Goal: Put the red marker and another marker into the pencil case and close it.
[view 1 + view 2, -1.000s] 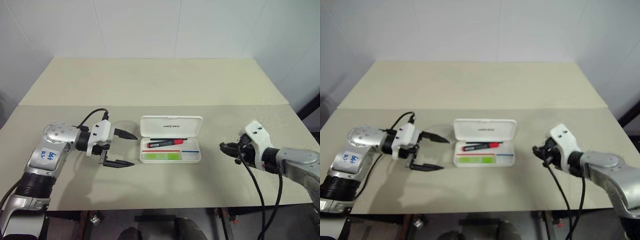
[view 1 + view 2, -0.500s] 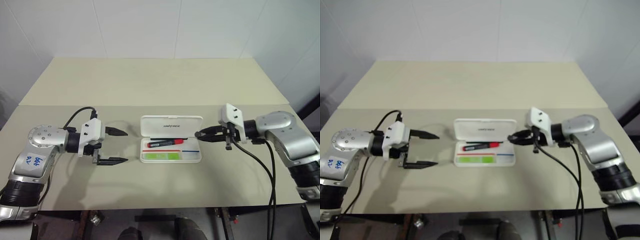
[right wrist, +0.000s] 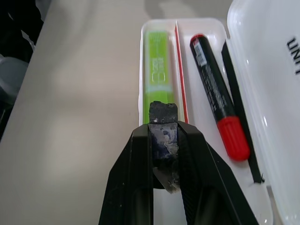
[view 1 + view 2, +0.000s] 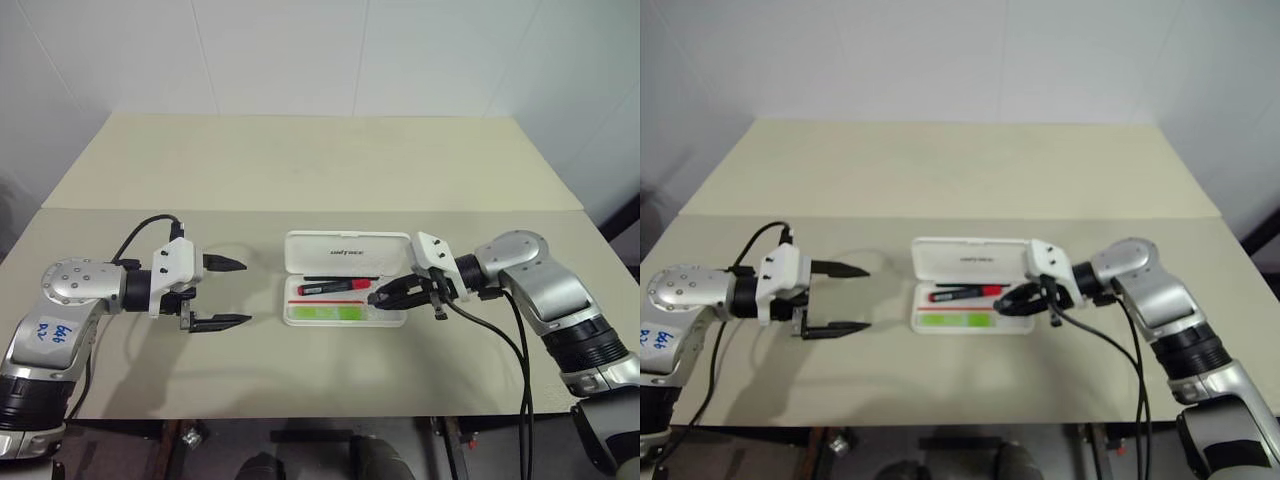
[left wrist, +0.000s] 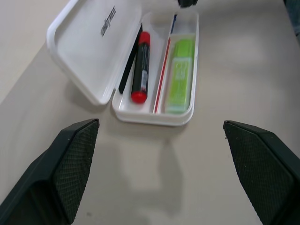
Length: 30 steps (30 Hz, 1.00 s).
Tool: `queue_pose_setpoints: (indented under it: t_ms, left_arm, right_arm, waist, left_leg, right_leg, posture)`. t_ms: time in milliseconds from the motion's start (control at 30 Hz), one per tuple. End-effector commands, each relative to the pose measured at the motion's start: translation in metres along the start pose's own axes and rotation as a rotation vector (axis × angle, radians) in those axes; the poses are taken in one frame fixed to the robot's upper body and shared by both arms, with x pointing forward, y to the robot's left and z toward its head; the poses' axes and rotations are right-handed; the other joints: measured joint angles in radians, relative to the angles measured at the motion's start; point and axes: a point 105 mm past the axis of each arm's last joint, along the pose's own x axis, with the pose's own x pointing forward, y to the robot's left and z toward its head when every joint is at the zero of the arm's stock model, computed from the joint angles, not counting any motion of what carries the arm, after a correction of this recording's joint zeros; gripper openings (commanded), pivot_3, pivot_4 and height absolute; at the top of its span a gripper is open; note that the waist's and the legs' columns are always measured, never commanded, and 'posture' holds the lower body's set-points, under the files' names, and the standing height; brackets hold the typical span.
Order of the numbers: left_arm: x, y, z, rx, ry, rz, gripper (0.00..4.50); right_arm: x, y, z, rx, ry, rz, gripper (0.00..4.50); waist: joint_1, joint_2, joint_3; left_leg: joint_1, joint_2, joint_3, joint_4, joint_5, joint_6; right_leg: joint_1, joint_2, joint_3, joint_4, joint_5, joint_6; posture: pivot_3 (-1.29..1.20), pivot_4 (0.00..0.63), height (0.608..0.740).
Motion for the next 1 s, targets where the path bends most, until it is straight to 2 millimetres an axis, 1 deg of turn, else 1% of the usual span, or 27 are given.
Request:
queue_pose_setpoints:
  t_ms: [33, 133, 367, 667, 800, 1000]
  left_arm:
    - [-0.006, 0.002, 0.009, 0.030, -0.012, 0.018, 4.50]
    - [-0.003, 0.002, 0.011, 0.032, -0.018, 0.015, 4.50]
    - [0.000, 0.000, 0.014, 0.032, -0.026, 0.007, 4.50]
    - [-0.002, 0.002, 0.015, 0.034, -0.019, 0.010, 4.50]
    - [0.000, 0.002, 0.016, 0.036, -0.026, 0.006, 4.50]
    - [0.002, 0.004, 0.016, 0.039, -0.031, 0.001, 4.50]
  right_arm:
    - [0.001, -0.001, -0.002, -0.013, 0.003, -0.013, 0.38]
    - [0.004, -0.004, -0.010, -0.001, 0.014, -0.025, 0.38]
    - [0.009, -0.007, -0.019, 0.005, 0.024, -0.029, 0.38]
    - [0.006, -0.007, -0.024, 0.015, 0.039, -0.030, 0.38]
    - [0.003, -0.006, -0.024, 0.010, 0.047, -0.025, 1.74]
    - [0.000, -0.007, -0.011, -0.008, 0.001, -0.036, 3.85]
  waist:
    - [-0.002, 0.000, 0.000]
    - [-0.003, 0.000, 0.000]
    - [-0.003, 0.000, 0.000]
    - [-0.003, 0.000, 0.000]
    - [-0.002, 0.000, 0.000]
    - [-0.003, 0.000, 0.000]
  left_leg:
    - [0.000, 0.000, 0.000, 0.000, 0.000, 0.000]
    - [0.000, 0.000, 0.000, 0.000, 0.000, 0.000]
    - [0.000, 0.000, 0.000, 0.000, 0.000, -0.001]
    - [0.000, 0.000, 0.000, 0.000, 0.000, -0.001]
    - [0.001, 0.000, 0.000, 0.001, 0.001, -0.001]
    - [0.001, 0.000, 0.000, 0.001, 0.001, -0.001]
  right_leg:
    - [0.000, 0.000, 0.000, 0.000, 0.000, 0.000]
    - [0.000, 0.001, 0.000, 0.000, 0.000, 0.000]
    - [0.000, 0.001, 0.000, 0.001, 0.000, 0.000]
    - [0.000, 0.001, 0.000, 0.002, 0.000, 0.000]
    - [0.000, 0.001, 0.000, 0.002, 0.000, 0.000]
    - [0.000, 0.001, 0.000, 0.003, 0.000, 0.000]
  posture:
    - [0.00, 0.150, 0.740]
    - [0.00, 0.150, 0.740]
    - [0.00, 0.150, 0.740]
    - [0.00, 0.150, 0.740]
    - [0.00, 0.150, 0.740]
    - [0.00, 0.150, 0.740]
